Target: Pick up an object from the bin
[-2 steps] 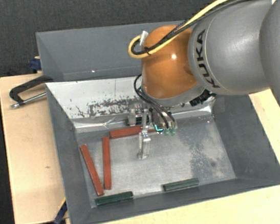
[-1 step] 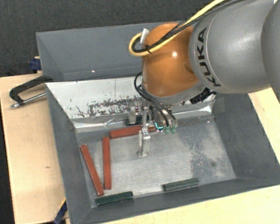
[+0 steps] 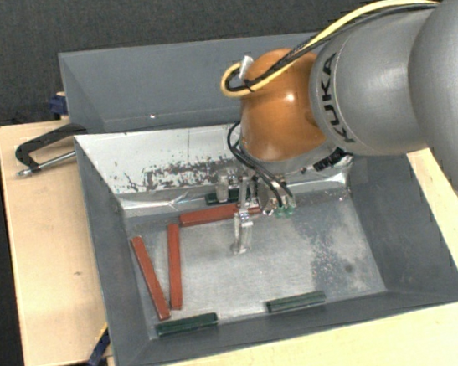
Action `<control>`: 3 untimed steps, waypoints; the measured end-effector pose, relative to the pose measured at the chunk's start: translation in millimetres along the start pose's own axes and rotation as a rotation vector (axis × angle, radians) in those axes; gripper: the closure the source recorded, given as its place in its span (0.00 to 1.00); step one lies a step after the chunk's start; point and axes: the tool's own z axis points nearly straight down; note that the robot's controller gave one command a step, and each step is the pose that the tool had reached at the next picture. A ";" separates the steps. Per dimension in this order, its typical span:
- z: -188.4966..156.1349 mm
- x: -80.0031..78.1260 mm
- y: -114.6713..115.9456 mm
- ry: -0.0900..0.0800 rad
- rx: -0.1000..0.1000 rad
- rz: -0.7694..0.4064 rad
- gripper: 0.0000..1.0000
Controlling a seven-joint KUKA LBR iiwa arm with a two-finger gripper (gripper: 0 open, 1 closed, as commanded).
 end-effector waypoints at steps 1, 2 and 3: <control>36.0 -2.8 12.4 0.009 0.005 -0.049 0.00; 49.7 -16.9 -54.5 0.003 0.003 0.078 1.00; 49.7 -16.9 -54.4 0.003 0.003 0.078 1.00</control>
Offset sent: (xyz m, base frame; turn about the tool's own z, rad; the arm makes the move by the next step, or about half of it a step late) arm 0.0161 -0.0539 -0.0524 0.0768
